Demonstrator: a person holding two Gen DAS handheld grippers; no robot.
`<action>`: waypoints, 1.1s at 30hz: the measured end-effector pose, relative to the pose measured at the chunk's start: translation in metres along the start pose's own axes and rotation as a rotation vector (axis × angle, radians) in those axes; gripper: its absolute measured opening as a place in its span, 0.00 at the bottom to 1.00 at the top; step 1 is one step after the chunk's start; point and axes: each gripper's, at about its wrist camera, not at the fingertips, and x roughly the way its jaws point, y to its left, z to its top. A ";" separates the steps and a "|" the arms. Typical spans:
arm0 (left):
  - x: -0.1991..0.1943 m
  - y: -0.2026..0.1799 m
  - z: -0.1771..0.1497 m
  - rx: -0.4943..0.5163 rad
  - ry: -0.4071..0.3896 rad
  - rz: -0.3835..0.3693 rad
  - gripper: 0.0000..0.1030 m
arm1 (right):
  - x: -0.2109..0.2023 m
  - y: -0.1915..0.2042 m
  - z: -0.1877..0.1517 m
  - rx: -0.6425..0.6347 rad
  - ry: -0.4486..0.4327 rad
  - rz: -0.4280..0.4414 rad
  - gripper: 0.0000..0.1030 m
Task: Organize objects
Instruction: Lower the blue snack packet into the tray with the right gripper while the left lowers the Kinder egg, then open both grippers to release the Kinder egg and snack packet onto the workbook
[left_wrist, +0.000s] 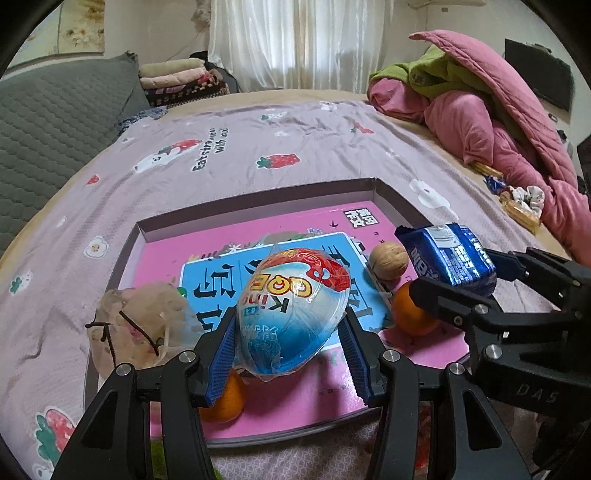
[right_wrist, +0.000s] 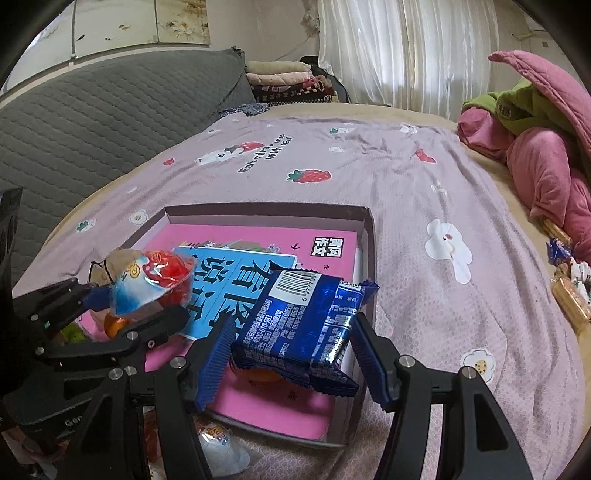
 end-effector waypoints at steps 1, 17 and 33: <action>0.001 -0.001 0.000 0.004 0.002 0.002 0.53 | 0.001 0.000 0.001 0.002 0.001 0.005 0.62; 0.010 -0.006 -0.004 0.023 0.025 0.003 0.53 | 0.015 -0.006 0.003 0.010 0.022 0.014 0.63; 0.017 -0.006 -0.006 0.009 0.048 -0.007 0.54 | 0.013 -0.002 0.002 -0.001 0.025 -0.010 0.67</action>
